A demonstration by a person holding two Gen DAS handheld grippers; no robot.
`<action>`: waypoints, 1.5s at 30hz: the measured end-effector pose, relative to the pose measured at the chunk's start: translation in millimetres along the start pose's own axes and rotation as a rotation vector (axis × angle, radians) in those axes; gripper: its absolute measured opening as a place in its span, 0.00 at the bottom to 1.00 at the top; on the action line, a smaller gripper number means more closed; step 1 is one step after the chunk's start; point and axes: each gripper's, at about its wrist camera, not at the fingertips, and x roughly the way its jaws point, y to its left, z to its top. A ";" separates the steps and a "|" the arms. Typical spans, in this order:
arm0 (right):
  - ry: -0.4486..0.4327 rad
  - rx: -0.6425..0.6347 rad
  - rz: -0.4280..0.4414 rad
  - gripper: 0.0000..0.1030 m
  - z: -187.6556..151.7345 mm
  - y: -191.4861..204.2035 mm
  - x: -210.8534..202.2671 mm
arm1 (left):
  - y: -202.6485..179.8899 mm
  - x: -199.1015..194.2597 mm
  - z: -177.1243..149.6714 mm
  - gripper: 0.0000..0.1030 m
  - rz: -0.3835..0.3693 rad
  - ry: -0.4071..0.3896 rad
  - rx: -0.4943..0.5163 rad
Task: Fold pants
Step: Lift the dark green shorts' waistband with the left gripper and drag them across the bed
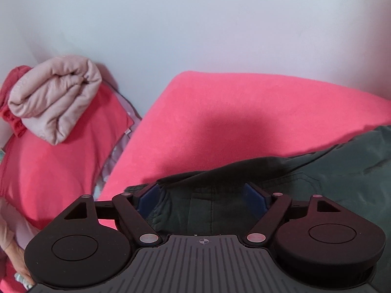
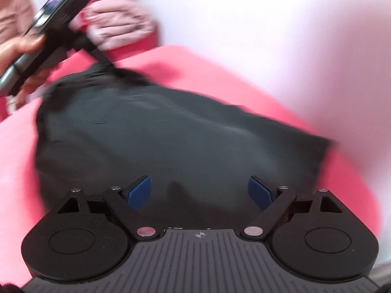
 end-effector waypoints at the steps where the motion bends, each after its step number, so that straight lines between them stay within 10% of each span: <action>1: 0.017 -0.021 0.008 0.86 -1.1 8.7 7.3 | 1.1 -3.7 -0.6 1.00 0.007 -0.002 0.001; 11: 0.130 -0.087 0.086 0.85 -70.0 -1.9 -44.0 | 29.2 30.2 -21.2 1.00 0.104 0.122 -0.015; 17: -0.053 -0.150 0.044 0.85 -18.0 -20.8 -38.7 | 43.4 19.4 -10.0 1.00 0.104 0.106 -0.157; 24: -0.067 -0.183 0.122 0.85 42.7 -11.7 45.7 | 1.5 -14.6 5.2 1.00 -0.007 0.008 -0.051; 34: 0.012 0.119 -0.195 0.88 -3.9 -117.6 30.4 | 12.9 21.0 -10.0 1.00 0.004 0.104 -0.120; 41: -0.139 -0.109 -0.051 0.86 21.3 -39.9 13.6 | -11.1 -4.4 10.1 1.00 -0.004 0.019 -0.047; 45: -0.071 -0.242 0.056 0.86 32.5 -18.6 51.7 | -22.6 22.7 -0.8 1.00 0.031 0.099 -0.013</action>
